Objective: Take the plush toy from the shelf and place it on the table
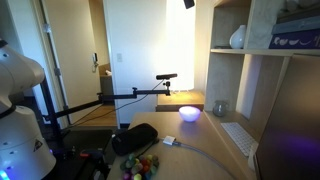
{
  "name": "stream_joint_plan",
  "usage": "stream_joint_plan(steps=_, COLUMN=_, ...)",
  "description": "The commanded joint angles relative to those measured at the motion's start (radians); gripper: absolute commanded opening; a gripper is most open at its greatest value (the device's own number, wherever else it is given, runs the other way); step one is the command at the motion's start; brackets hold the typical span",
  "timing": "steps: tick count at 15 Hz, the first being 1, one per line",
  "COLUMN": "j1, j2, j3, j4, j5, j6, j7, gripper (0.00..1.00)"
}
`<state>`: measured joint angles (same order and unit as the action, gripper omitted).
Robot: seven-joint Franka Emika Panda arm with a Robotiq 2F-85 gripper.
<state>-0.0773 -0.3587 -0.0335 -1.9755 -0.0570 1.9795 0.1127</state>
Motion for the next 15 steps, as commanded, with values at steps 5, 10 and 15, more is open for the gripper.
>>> stream_joint_plan(steps=5, j1=0.023, j2=0.104, j3=0.008, j4=0.141, j5=-0.006, j6=0.009, j7=-0.029, gripper=1.0)
stream_joint_plan(steps=10, j1=0.023, j2=0.166, j3=0.012, j4=0.209, j5=-0.019, j6=-0.062, j7=-0.006, gripper=1.0)
stream_joint_plan(steps=15, j1=0.025, j2=0.157, j3=0.005, j4=0.178, j5=-0.007, j6=-0.027, j7=-0.022, gripper=1.0)
